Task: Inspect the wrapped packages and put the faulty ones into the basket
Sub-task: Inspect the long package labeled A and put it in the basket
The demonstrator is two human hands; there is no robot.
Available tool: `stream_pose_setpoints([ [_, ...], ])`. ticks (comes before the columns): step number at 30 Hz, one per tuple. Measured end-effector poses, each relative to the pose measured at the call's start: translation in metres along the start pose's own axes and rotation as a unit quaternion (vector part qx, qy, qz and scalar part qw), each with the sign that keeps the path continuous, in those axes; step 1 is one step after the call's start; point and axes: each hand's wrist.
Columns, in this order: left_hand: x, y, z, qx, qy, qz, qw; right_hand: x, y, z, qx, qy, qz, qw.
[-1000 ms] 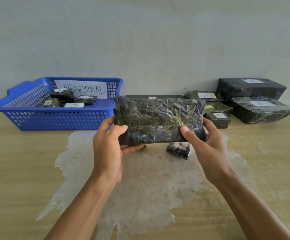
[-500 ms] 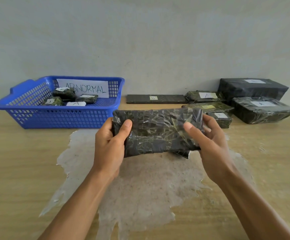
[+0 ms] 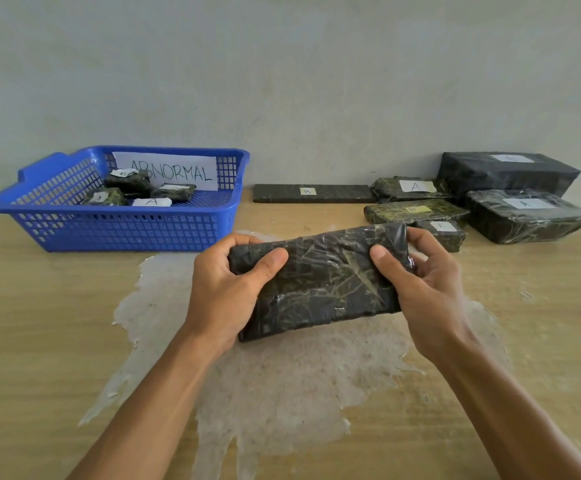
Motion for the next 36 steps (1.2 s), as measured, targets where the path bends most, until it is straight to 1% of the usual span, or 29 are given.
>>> stream_pose_setpoints([
  [5, -0.002, 0.002, -0.004, -0.016, -0.025, 0.022, 0.999, 0.003, -0.008, -0.001, -0.032, -0.014, -0.012, 0.999],
  [10, -0.007, 0.004, -0.007, -0.041, -0.003, 0.062, 0.997, 0.001, -0.007, -0.005, -0.032, 0.018, -0.018, 0.999],
  [13, -0.009, 0.006, -0.011, -0.046, 0.001, 0.095, 0.994, -0.001, -0.007, -0.006, -0.023, 0.026, -0.023, 0.999],
  [15, -0.010, 0.005, -0.012, -0.047, 0.018, 0.112, 0.992, -0.002, -0.006, -0.007, -0.012, 0.026, -0.036, 0.999],
  [20, -0.013, 0.009, -0.013, -0.053, 0.039, 0.096, 0.993, -0.002, -0.004, -0.006, -0.004, 0.015, -0.046, 0.999],
  [24, -0.015, 0.009, -0.014, -0.070, 0.057, 0.109, 0.990, -0.001, -0.001, -0.005, -0.004, -0.012, -0.100, 0.995],
  [26, -0.016, 0.009, -0.015, -0.080, 0.055, 0.114, 0.989, -0.001, 0.002, -0.006, -0.004, 0.000, -0.147, 0.989],
  [28, -0.015, 0.009, -0.016, -0.086, 0.041, 0.122, 0.988, -0.001, 0.003, -0.007, -0.001, 0.017, -0.159, 0.987],
  [32, -0.007, 0.010, -0.013, -0.056, 0.000, 0.155, 0.986, -0.003, 0.000, -0.008, 0.000, 0.027, -0.091, 0.995],
  [35, 0.001, 0.015, -0.011, -0.003, -0.002, 0.160, 0.987, -0.004, -0.007, -0.008, -0.003, 0.042, -0.043, 0.998],
  [36, 0.003, 0.017, -0.010, 0.018, -0.012, 0.142, 0.990, -0.003, -0.009, -0.008, -0.004, 0.050, -0.030, 0.998],
])
Point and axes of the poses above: each hand's wrist, its own z-axis towards the middle knuckle, its own x-axis out of the back of the hand, y = z × x, and after that the axes turned 4 degrees about -y, right-handed
